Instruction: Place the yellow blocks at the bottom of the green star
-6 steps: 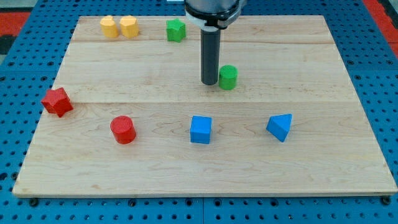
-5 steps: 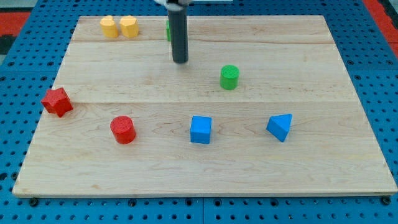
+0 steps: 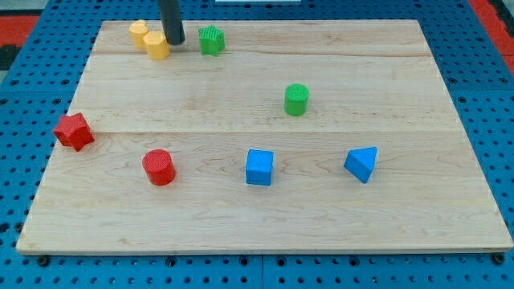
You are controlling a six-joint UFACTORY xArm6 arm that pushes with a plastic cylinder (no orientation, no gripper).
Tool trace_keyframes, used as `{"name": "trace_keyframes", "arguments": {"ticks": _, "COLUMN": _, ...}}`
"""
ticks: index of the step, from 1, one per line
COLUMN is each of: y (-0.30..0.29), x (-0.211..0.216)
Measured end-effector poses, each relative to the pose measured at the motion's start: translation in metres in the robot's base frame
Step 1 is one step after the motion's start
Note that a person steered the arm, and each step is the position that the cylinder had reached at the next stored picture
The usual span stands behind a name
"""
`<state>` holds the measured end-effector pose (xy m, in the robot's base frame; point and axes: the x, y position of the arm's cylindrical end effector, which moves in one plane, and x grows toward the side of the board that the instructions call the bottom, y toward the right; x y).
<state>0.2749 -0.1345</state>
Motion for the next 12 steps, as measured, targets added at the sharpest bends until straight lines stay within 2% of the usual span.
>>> {"name": "trace_keyframes", "arguments": {"ticks": 2, "y": -0.018, "x": 0.025}}
{"name": "trace_keyframes", "arguments": {"ticks": 3, "y": -0.103, "x": 0.061}}
{"name": "trace_keyframes", "arguments": {"ticks": 4, "y": -0.162, "x": -0.011}}
{"name": "trace_keyframes", "arguments": {"ticks": 5, "y": -0.158, "x": -0.063}}
{"name": "trace_keyframes", "arguments": {"ticks": 6, "y": -0.114, "x": -0.064}}
{"name": "trace_keyframes", "arguments": {"ticks": 7, "y": -0.073, "x": 0.018}}
{"name": "trace_keyframes", "arguments": {"ticks": 8, "y": -0.099, "x": 0.048}}
{"name": "trace_keyframes", "arguments": {"ticks": 10, "y": -0.134, "x": -0.083}}
{"name": "trace_keyframes", "arguments": {"ticks": 11, "y": -0.064, "x": -0.053}}
{"name": "trace_keyframes", "arguments": {"ticks": 12, "y": -0.004, "x": 0.027}}
